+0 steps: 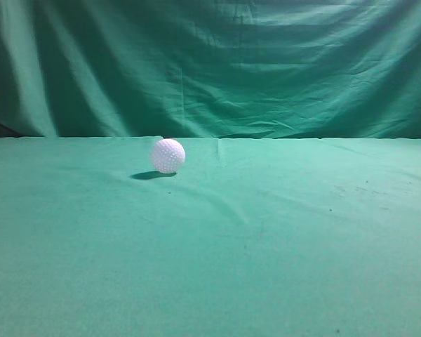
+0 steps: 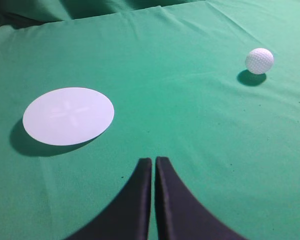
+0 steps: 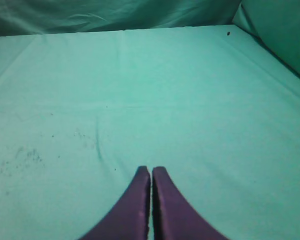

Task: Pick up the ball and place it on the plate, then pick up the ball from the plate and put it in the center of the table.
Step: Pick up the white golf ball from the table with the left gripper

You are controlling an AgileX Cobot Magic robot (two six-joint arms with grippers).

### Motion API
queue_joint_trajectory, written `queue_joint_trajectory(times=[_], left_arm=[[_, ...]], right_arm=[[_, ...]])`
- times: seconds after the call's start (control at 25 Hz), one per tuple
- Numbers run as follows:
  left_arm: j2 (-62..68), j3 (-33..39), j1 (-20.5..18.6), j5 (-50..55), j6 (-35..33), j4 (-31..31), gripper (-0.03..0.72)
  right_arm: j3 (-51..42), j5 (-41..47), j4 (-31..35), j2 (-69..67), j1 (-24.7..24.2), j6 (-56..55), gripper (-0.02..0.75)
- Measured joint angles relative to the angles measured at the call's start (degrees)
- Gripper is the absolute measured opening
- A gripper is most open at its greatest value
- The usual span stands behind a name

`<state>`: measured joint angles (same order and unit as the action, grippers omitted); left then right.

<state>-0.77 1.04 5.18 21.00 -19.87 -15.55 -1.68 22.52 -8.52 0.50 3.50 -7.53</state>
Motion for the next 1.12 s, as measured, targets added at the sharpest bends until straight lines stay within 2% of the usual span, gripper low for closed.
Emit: queue_joint_trajectory(times=[1.12], left_arm=[[0.0,0.0,0.0,-0.2,0.0,0.0,0.0]], right_arm=[[0.0,0.0,0.0,0.0,0.0,0.0,0.0]])
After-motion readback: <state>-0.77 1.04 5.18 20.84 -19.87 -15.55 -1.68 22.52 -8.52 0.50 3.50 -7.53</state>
